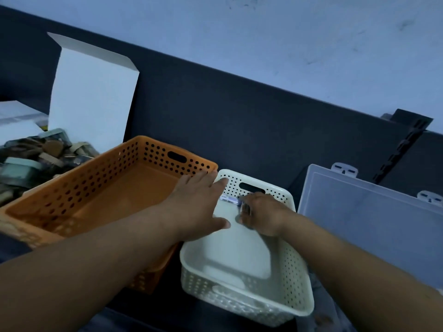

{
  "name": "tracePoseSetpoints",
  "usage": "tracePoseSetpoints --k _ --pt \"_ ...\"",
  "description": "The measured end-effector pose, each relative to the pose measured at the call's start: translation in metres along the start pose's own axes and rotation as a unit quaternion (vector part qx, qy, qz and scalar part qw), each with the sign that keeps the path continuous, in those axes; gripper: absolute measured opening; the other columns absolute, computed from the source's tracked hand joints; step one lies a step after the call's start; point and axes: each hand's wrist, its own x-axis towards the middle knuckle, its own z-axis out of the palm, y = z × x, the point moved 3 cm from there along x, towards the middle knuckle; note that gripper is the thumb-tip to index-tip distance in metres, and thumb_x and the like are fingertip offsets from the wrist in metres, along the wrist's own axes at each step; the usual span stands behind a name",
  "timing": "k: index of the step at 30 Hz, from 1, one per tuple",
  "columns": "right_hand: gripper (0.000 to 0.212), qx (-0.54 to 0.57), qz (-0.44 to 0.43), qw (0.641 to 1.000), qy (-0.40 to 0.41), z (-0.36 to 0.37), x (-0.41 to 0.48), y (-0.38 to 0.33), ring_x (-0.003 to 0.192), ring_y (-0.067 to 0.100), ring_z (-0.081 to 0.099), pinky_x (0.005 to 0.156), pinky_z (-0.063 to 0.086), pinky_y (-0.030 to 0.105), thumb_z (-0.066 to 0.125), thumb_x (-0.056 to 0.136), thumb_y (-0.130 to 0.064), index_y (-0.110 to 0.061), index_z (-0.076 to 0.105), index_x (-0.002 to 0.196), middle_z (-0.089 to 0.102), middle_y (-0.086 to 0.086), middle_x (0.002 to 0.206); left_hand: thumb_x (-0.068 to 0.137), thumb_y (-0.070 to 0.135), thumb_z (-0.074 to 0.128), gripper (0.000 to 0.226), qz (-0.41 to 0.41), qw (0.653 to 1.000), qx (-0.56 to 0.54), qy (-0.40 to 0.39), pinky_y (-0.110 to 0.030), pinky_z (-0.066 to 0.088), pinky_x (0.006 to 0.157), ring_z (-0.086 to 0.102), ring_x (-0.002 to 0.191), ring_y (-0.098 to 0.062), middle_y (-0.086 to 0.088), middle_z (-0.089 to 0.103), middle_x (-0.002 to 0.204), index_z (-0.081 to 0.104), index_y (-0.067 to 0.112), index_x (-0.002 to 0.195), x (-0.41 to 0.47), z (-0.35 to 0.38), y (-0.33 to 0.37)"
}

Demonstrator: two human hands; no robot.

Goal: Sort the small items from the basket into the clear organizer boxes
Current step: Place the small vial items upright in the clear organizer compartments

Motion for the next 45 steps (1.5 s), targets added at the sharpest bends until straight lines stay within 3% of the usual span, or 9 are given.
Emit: tracePoseSetpoints --k 3,8,14,19,25,28,32,37,45 --pt "0.034 0.007 -0.016 1.0 -0.006 0.0 0.0 0.0 0.108 0.017 0.049 0.086 0.038 0.026 0.063 0.083 -0.039 -0.026 0.058 0.114 0.053 -0.004 0.113 0.087 0.061 0.051 0.091 -0.003 1.0 -0.013 -0.016 -0.041 -0.001 0.117 -0.01 0.147 -0.019 0.0 -0.007 0.161 -0.002 0.026 0.152 0.001 0.002 -0.001" --pt "0.082 0.042 0.014 0.997 -0.056 0.001 -0.004 0.009 0.128 0.018 0.044 0.103 0.037 0.028 0.072 0.077 -0.04 -0.031 0.032 0.148 0.042 -0.007 0.144 0.086 0.061 0.052 0.092 -0.004 1.0 -0.016 -0.022 -0.042 -0.001 0.117 -0.009 0.147 -0.019 0.001 -0.005 0.161 0.0 0.026 0.152 0.001 0.003 -0.001" --pt "0.051 0.081 -0.002 0.996 -0.031 0.004 -0.002 0.006 0.092 0.015 0.059 0.076 0.046 0.027 0.073 0.079 -0.021 -0.027 0.052 0.125 0.061 -0.004 0.114 0.086 0.061 0.052 0.091 -0.006 1.0 -0.013 -0.023 -0.042 -0.001 0.117 -0.008 0.147 -0.019 0.001 -0.004 0.161 0.0 0.026 0.152 0.001 0.003 -0.002" --pt "0.042 0.161 -0.009 0.987 -0.011 -0.001 -0.006 0.007 0.094 0.02 0.063 0.085 0.054 0.038 0.073 0.074 -0.006 -0.025 0.056 0.107 0.063 -0.001 0.104 0.086 0.06 0.053 0.091 -0.009 1.0 -0.011 -0.019 -0.042 -0.001 0.117 -0.008 0.147 -0.019 0.002 -0.004 0.161 0.0 0.027 0.152 0.0 0.001 -0.001" --pt "0.045 0.27 -0.022 0.962 0.029 -0.015 -0.022 0.012 0.073 0.01 0.054 0.066 0.046 0.021 0.072 0.074 -0.001 -0.025 0.059 0.11 0.058 -0.006 0.096 0.087 0.054 0.055 0.084 0.034 0.999 0.023 0.031 -0.036 0.001 0.116 0.003 0.146 -0.015 0.004 0.01 0.159 0.007 0.028 0.151 0.0 -0.005 0.013" --pt "0.042 0.303 -0.016 0.952 0.036 -0.019 -0.029 0.017 0.074 0.01 0.054 0.063 0.045 0.016 0.074 0.075 -0.002 -0.022 0.061 0.108 0.06 0.0 0.104 0.086 0.052 0.058 0.075 0.049 0.998 0.023 0.03 -0.034 0.016 0.114 0.023 0.14 -0.016 0.005 0.031 0.151 0.023 0.028 0.148 0.001 -0.005 0.029" --pt "0.03 0.288 -0.012 0.956 0.061 -0.024 -0.035 0.023 0.082 0.014 0.058 0.079 0.05 0.029 0.074 0.08 -0.014 -0.023 0.061 0.106 0.063 0.001 0.107 0.087 0.046 0.061 0.052 0.036 0.999 0.0 -0.023 -0.032 0.041 0.096 0.048 0.12 -0.019 0.002 0.053 0.133 0.048 0.026 0.133 0.009 0.003 0.043" --pt "0.019 0.461 0.012 0.885 0.055 -0.034 -0.05 0.036 0.083 0.018 0.061 0.091 0.052 0.037 0.048 0.095 -0.005 -0.015 0.063 0.099 0.062 0.008 0.093 0.094 0.034 0.051 0.022 0.003 0.993 0.013 -0.113 -0.035 0.043 0.097 0.051 0.118 -0.025 -0.008 0.058 0.127 0.06 0.014 0.098 0.032 0.025 0.056" --pt "0.032 0.553 0.014 0.833 0.032 -0.025 -0.081 0.07 0.088 0.018 0.066 0.084 0.051 0.031 0.037 0.098 0.006 -0.019 0.057 0.102 0.064 0.014 0.099 0.092 0.03 0.057 0.037 -0.039 0.983 0.083 -0.159 -0.032 0.041 0.093 0.055 0.111 -0.025 -0.009 0.06 0.122 0.057 0.01 0.123 0.045 0.036 0.075"
